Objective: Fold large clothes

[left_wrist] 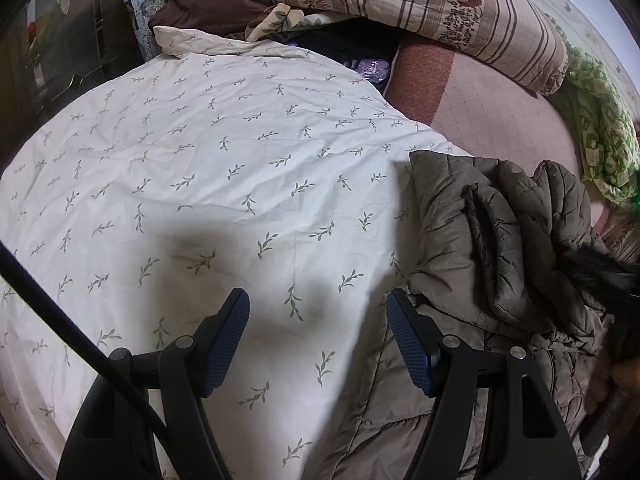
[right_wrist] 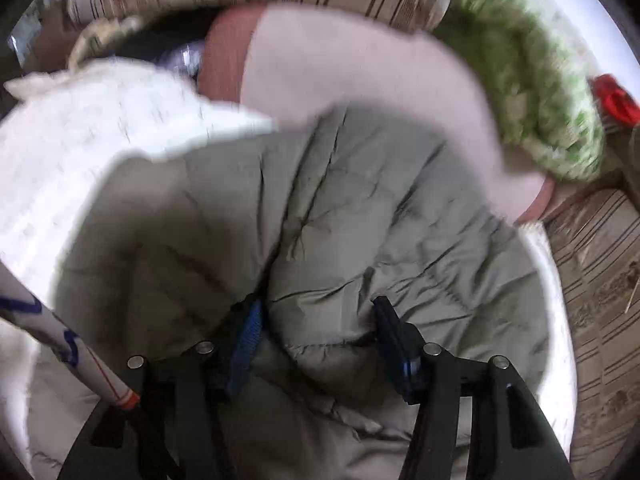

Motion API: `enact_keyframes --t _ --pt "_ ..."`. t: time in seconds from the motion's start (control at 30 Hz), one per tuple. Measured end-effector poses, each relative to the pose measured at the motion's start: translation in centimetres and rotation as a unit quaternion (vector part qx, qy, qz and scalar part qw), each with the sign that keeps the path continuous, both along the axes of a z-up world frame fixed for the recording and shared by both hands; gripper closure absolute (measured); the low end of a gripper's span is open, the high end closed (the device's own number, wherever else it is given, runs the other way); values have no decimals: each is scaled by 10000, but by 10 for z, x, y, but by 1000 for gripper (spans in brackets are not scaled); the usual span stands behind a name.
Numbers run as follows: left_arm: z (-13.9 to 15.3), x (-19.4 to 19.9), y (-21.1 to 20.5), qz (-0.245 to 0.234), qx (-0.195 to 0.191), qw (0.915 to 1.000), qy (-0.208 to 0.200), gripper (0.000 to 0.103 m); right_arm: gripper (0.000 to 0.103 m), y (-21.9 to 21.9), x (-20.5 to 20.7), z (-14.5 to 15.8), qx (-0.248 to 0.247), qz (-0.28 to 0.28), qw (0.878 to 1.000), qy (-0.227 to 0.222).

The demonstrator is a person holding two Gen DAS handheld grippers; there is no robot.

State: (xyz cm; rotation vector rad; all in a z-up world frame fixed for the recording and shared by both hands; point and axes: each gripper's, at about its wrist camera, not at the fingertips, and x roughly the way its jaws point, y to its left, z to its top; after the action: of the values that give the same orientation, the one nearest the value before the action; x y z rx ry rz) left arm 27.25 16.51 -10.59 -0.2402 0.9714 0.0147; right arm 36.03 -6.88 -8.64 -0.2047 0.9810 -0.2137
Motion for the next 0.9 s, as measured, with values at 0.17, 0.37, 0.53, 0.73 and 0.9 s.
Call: enact_keyframes --t 0.17,0.37,0.53,0.73,0.9 --pt "0 -2 2 64 26 10000 37 33 41 29 -31 39 96 431 9972 -606" --pt "0 -2 4 139 110 9998 3 33 41 73 -13 -16 131 851 9962 109" --pt "-1 0 2 62 100 9999 51 33 40 80 0 -31 50 661 9976 200" --pt "-1 -1 2 81 58 9999 51 33 33 36 -46 43 724 403 9939 -728" --pt "-2 -4 -4 9 149 9999 54 33 29 -24 -59 37 512 -326 9957 -704"
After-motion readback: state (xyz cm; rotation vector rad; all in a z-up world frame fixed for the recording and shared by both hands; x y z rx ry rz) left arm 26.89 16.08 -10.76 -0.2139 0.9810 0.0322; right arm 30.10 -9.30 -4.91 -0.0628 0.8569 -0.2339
